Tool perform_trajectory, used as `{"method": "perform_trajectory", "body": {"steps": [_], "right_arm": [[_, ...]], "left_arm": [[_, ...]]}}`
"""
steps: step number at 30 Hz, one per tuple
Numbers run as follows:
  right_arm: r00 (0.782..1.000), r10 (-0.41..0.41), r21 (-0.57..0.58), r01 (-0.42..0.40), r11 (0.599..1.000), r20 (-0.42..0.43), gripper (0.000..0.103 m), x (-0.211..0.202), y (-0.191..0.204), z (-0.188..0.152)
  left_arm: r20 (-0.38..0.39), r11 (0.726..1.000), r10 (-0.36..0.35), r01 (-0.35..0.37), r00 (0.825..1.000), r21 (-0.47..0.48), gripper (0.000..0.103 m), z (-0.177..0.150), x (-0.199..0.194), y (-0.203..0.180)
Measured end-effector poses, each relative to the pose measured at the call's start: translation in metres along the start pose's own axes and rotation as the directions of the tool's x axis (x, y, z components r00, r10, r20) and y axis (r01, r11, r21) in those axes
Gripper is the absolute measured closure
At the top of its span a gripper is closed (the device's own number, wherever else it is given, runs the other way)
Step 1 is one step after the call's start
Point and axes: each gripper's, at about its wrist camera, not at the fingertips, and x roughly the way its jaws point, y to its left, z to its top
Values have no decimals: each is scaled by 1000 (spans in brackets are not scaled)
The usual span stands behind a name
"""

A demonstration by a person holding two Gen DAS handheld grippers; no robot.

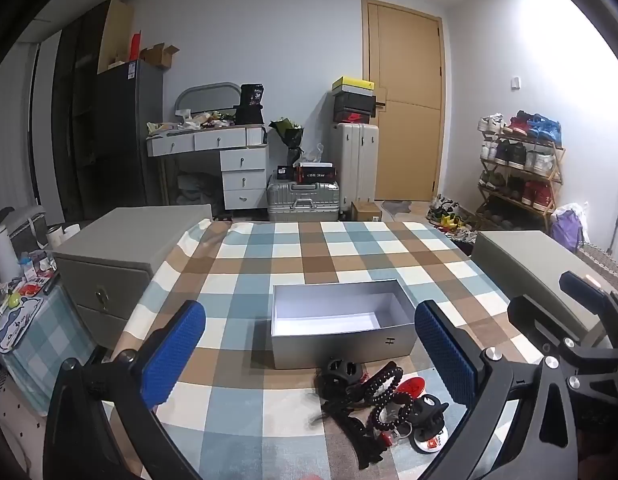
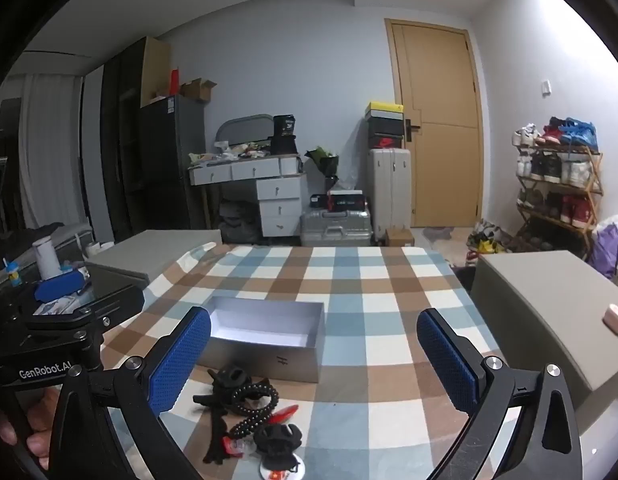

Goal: Organize jewelry

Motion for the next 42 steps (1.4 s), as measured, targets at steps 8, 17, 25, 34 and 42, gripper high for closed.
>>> {"method": "perform_trajectory", "body": {"steps": [8,17,25,34,42], "right_arm": [[1000,0,-3,0,1000,15,0,-1,1,0],[1000,-1,-5,1,1000,20,0,-5,0,3],[1000,-1,-6,1,1000,21,0,-8,0,3],[1000,4,-8,-3,1000,25,0,-10,1,0],[1000,3,-5,-3,1000,25,0,-10,1,1]], "left_arm": [[-3,1000,3,-3,1000,-2,1,0,2,4],[-1,1000,4,-4,1000,5,1,1,-1,6],[-9,1000,-13,13,1000,12,1,2,-1,2],[-3,1000,-13,13,1000,4,1,0,-1,2],[-21,999,-34,34,999,-3,1,-1,-1,4]]}}
